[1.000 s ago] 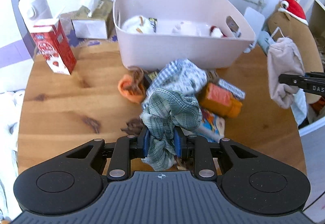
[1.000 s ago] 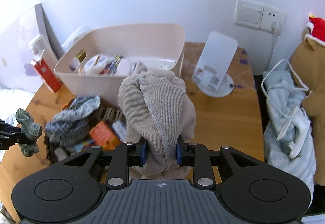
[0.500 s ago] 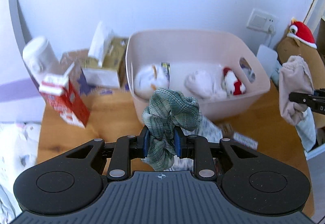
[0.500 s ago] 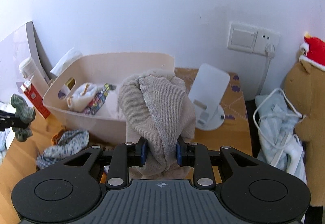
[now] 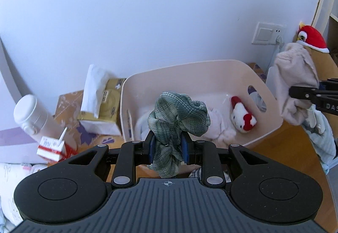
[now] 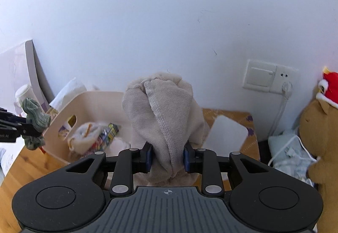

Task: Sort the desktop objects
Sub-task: 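Carry the green scrunchie and pink cloth over the basket, then open both tools to drop the scrunchie and cloth into the basket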

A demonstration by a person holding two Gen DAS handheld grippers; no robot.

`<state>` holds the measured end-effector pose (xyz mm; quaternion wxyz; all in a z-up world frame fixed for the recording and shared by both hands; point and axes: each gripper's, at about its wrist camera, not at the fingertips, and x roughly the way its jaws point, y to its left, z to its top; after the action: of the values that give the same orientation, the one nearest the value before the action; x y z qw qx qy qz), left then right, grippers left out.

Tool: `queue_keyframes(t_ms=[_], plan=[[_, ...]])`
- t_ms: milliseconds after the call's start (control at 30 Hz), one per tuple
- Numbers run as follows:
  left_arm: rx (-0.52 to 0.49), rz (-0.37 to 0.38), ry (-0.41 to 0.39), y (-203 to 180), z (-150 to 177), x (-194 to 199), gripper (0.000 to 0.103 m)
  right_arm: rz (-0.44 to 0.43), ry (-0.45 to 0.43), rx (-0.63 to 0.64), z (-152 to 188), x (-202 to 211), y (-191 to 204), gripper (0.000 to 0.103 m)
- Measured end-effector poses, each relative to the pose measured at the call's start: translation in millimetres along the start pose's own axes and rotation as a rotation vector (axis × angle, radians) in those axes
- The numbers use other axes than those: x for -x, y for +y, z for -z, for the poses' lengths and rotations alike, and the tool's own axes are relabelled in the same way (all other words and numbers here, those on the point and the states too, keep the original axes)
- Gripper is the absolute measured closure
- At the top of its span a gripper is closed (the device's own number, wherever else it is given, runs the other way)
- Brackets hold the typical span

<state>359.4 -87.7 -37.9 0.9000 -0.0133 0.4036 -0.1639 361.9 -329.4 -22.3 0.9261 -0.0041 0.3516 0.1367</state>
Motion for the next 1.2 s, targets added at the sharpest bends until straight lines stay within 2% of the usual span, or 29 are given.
queue_keyframes(t_ms=[400, 567, 767, 867, 967, 1000, 1033, 1200], plan=[[-0.037, -0.005, 0.018, -18, -24, -40, 0.078, -0.018, 0.029, 0.030, -8, -33, 18, 0.075], [-0.029, -0.002, 0.116, -17, -21, -73, 0.078, -0.004, 0.045, 0.047, -4, -48, 20, 0.075], [-0.054, -0.002, 0.175, -20, -15, -91, 0.076, -0.018, 0.108, 0.064, 1, -68, 24, 0.072], [-0.045, -0.035, 0.184, -20, -13, -94, 0.071, -0.018, 0.133, 0.093, 5, -74, 28, 0.059], [-0.024, -0.034, 0.171, -18, -10, -88, 0.049, -0.012, 0.127, 0.105, 8, -74, 32, 0.056], [-0.024, -0.034, 0.168, -17, -11, -87, 0.042, -0.013, 0.126, 0.102, 8, -74, 32, 0.049], [-0.027, -0.037, 0.165, -17, -11, -86, 0.040, -0.012, 0.124, 0.096, 9, -73, 32, 0.041], [-0.046, -0.039, 0.163, -16, -10, -78, 0.035, -0.005, 0.099, 0.104, 13, -63, 36, 0.025]])
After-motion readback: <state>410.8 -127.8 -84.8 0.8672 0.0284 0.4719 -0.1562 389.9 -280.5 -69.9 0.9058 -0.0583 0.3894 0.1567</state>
